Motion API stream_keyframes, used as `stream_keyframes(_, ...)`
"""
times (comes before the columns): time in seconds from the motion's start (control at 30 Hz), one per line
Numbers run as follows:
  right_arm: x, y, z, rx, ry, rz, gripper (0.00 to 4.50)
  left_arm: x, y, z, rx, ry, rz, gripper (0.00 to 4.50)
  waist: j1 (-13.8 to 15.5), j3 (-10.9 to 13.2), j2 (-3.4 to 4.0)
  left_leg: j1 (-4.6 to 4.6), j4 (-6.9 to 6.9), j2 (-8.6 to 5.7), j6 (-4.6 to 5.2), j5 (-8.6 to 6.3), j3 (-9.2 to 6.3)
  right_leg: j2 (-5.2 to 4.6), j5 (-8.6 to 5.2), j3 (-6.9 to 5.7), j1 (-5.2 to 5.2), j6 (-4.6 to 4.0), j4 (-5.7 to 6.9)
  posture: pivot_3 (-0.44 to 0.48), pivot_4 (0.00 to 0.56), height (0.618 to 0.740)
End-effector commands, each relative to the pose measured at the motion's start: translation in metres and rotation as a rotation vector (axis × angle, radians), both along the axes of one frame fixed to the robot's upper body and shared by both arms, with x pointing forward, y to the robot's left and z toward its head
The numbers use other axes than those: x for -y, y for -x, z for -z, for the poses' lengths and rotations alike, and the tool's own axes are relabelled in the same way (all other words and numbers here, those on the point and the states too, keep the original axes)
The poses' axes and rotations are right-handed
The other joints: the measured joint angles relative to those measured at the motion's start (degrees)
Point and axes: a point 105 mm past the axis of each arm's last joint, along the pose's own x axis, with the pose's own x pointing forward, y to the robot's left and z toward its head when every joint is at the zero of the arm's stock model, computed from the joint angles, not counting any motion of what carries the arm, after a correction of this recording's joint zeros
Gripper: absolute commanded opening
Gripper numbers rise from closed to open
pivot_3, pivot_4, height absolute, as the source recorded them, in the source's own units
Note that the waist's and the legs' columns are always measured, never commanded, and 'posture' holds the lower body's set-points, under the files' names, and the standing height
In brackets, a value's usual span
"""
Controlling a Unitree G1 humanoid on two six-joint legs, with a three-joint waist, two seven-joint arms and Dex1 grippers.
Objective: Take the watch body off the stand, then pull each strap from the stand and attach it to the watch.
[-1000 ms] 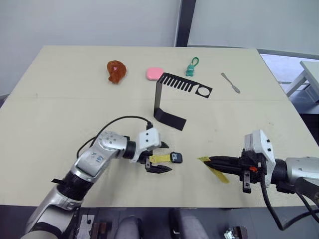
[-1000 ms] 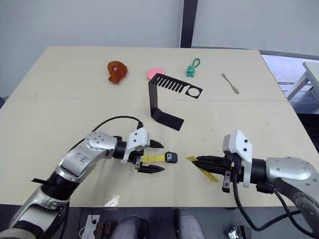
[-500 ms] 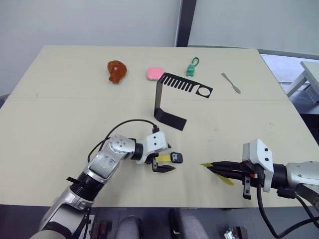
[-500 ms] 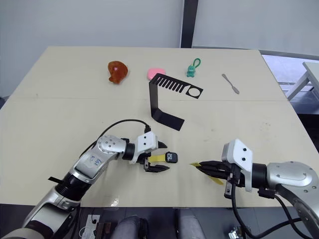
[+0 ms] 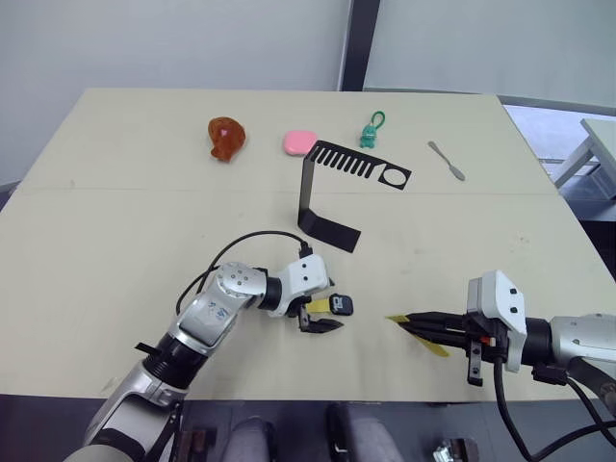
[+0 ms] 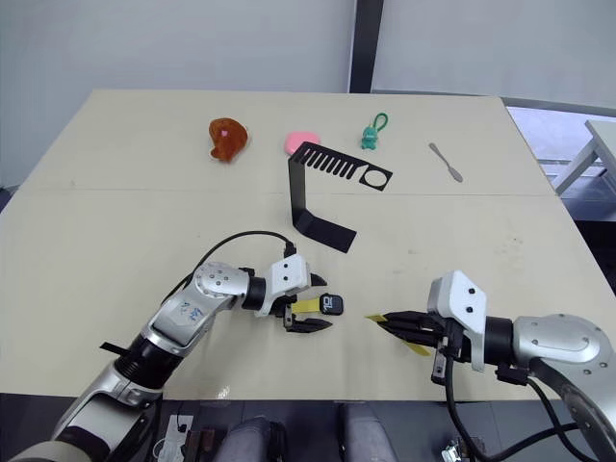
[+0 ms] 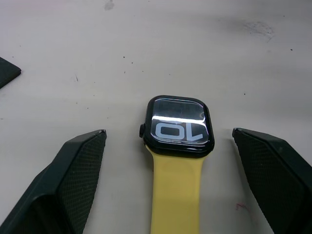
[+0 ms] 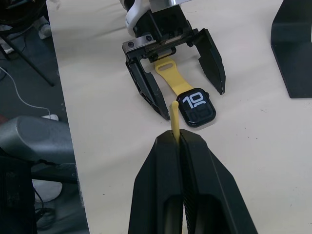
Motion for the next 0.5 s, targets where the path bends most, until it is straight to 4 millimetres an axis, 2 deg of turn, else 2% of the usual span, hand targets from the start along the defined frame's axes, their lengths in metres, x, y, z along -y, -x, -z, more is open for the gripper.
stream_keyframes(0.03, -0.0044, 0.0033, -0.0037, 0.02, -0.003, -0.027, 0.0, 0.0064, 0.0022, -0.0053, 0.023, 0.006, 0.024, 4.46, 0.0, 0.0, 0.0, 0.0, 0.0, 0.0, 0.0, 0.0, 0.0, 0.0, 0.0, 0.0, 0.0, 0.0, 0.0, 0.0, 0.15, 0.74)
stream_keyframes(0.4, -0.0038, 0.0015, -0.0046, 0.019, -0.01, -0.016, 0.0, 0.0107, 0.0029, -0.0052, 0.028, 0.01, 0.039, 4.46, 0.0, 0.0, 0.0, 0.01, 0.02, -0.01, 0.0, 0.0, 0.0, 0.0, 0.0, 0.0, 0.0, 0.0, 0.05, 0.0, 0.15, 0.74)
stream_keyframes(0.5, -0.0033, 0.0013, -0.0048, 0.018, -0.011, -0.011, 0.0, 0.011, 0.0049, -0.005, 0.019, 0.012, 0.056, 3.21, -0.01, 0.0, 0.0, 0.02, 0.03, -0.01, 0.0, 0.0, 0.0, 0.0, 0.0, 0.0, 0.0, 0.0, 0.07, 0.0, 0.15, 0.74)
